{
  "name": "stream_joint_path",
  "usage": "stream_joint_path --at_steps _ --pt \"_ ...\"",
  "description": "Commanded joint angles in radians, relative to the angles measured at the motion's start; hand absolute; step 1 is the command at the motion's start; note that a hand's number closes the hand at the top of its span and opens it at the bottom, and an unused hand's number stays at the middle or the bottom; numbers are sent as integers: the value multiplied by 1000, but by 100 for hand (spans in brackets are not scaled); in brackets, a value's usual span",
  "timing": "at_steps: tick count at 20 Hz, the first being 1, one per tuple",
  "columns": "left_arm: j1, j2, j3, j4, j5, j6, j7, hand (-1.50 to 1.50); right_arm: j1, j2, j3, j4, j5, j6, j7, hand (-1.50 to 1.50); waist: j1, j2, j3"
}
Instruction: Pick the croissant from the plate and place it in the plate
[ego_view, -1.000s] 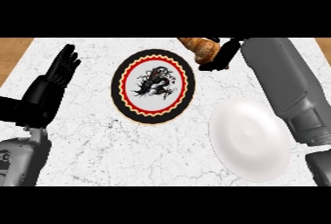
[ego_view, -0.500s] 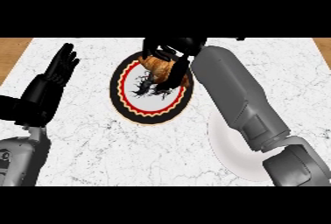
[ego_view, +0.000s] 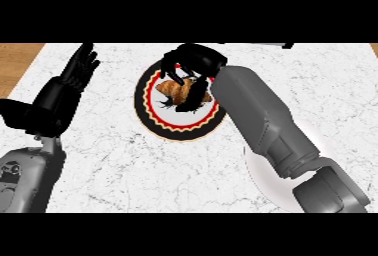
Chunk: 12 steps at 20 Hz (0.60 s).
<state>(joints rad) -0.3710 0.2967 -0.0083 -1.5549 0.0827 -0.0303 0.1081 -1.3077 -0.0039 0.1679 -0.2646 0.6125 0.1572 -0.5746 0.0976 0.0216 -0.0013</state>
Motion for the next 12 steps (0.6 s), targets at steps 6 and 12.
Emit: stream_joint_path --at_steps 6,12 --pt "-24 -28 -23 51 -9 -24 -46 0 86 4 89 -13 -174 67 31 -150 56 8 0" --pt "-34 -19 -21 35 1 -35 -4 0 112 4 30 -41 -357 29 4 -150 60 10 1"
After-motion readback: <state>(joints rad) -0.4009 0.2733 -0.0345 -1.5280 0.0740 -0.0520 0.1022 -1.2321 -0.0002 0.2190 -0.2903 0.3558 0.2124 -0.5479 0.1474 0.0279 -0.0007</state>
